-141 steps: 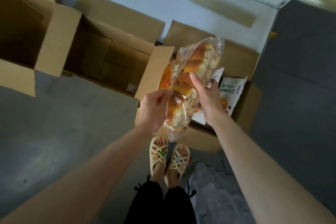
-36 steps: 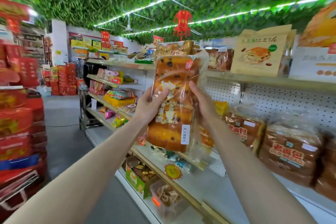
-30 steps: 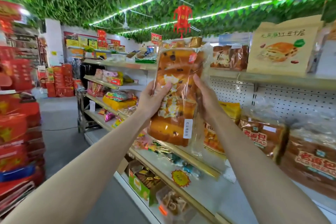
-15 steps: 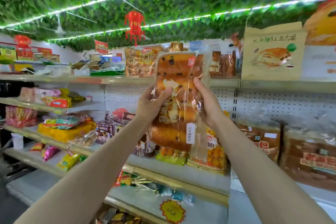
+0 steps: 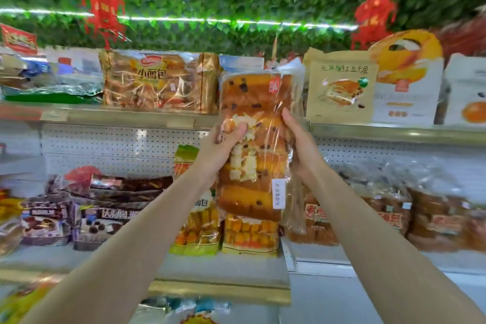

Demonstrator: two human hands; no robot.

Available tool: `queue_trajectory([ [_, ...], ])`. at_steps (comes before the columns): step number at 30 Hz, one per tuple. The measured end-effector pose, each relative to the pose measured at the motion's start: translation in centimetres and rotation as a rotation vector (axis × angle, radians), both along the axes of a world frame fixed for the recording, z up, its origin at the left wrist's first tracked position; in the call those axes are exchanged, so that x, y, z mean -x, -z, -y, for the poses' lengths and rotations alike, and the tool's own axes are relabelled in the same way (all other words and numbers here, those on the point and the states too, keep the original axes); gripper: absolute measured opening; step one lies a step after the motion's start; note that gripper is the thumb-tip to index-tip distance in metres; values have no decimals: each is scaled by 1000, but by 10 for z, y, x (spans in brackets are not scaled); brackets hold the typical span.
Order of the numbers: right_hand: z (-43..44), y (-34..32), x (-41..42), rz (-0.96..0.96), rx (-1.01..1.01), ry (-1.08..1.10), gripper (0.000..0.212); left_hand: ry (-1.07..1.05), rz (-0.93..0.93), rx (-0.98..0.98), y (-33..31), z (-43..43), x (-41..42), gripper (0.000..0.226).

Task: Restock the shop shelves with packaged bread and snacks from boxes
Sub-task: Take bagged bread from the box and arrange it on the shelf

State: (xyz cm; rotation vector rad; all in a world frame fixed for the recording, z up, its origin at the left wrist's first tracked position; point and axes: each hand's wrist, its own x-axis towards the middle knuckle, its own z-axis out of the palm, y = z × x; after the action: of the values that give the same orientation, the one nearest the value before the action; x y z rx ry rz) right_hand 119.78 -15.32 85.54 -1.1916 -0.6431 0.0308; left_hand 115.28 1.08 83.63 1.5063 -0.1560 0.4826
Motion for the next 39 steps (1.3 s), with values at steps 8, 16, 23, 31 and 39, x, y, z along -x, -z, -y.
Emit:
queue_trajectory([
  [8,20,-6,-40,38,78,55,68,22,27,35,-7,19,-38,67],
  [16,28,-15,-60,106,162,150,60,-80,62,155,-9,28,-64,71],
  [23,30,-9,-55,201,467,306,111,-212,171,323,-26,21,-71,66],
  [31,12,-20,-52,209,396,384,121,-81,172,338,-42,2,-69,62],
  [39,8,-35,-60,275,430,443,101,72,174,326,-51,-28,-70,84],
])
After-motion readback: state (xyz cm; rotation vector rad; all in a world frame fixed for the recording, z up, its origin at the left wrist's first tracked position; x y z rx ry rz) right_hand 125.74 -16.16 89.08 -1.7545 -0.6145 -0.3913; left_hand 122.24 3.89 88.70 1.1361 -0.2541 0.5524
